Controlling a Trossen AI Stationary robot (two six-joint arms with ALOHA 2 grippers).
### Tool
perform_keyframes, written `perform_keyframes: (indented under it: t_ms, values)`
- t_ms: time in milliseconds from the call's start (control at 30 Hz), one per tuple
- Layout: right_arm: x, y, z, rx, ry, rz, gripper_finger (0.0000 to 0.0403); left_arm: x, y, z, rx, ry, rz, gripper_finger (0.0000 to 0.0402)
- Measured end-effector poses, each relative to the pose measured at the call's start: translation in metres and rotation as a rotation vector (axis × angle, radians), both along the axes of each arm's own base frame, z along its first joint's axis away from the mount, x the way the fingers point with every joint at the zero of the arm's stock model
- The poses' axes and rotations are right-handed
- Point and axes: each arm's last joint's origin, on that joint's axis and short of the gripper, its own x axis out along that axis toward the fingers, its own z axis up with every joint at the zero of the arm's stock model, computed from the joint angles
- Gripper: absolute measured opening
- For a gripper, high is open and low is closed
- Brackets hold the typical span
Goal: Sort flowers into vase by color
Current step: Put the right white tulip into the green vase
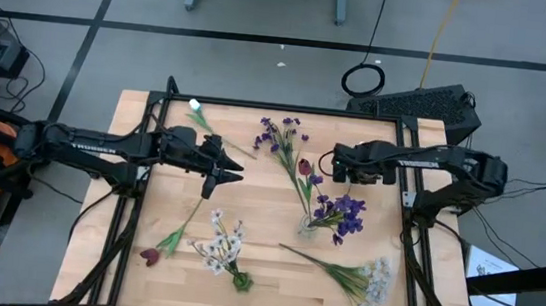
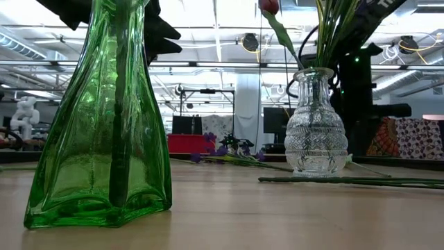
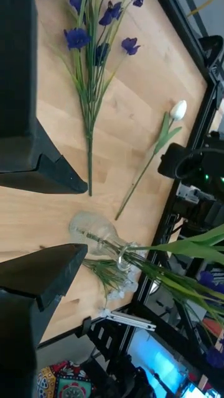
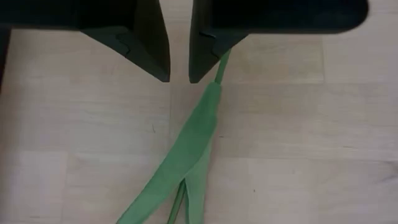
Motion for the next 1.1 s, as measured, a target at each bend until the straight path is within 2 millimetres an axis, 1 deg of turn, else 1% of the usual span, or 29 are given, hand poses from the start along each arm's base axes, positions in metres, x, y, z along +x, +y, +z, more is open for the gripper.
perform_keyframes:
  t_ms: [333, 500, 567, 667, 767, 833, 967, 1033, 1100]
  values:
    - [0.007, -0.002, -0.002, 0.0, -0.071, -0.013, 0.0098, -0.001, -0.002, -0.003, -0.017, 0.04, 0.001, 0.0145]
    - [0.009, -0.003, -0.004, -0.006, -0.087, -0.039, 0.0104, -0.001, -0.002, -0.004, -0.019, 0.051, 0.003, 0.0145]
    - [0.007, -0.002, -0.009, -0.006, -0.099, -0.058, 0.0103, -0.001, -0.002, -0.004, -0.019, 0.05, 0.003, 0.0145]
    - [-0.001, 0.003, -0.024, 0.034, -0.101, -0.092, 0.0097, -0.001, -0.002, -0.004, -0.024, 0.05, 0.005, 0.0145]
    - [-0.006, 0.011, -0.037, 0.027, -0.141, -0.082, 0.0087, -0.001, -0.003, -0.004, -0.024, 0.051, 0.004, 0.0145]
    - [-0.008, 0.018, -0.041, 0.002, -0.148, -0.077, 0.0072, -0.002, -0.003, -0.004, -0.024, 0.053, 0.004, 0.0145]
    - [-0.009, 0.031, -0.039, -0.046, -0.152, -0.053, 0.0014, -0.002, -0.003, -0.006, -0.026, 0.07, 0.004, 0.0145]
    - [-0.01, 0.038, -0.032, -0.067, -0.186, -0.047, 0.0008, -0.002, -0.003, -0.007, -0.026, 0.077, 0.003, 0.0145]
    - [-0.015, 0.046, -0.024, -0.049, -0.217, -0.048, 0.0007, -0.003, -0.003, -0.007, -0.026, 0.085, 0.003, 0.0145]
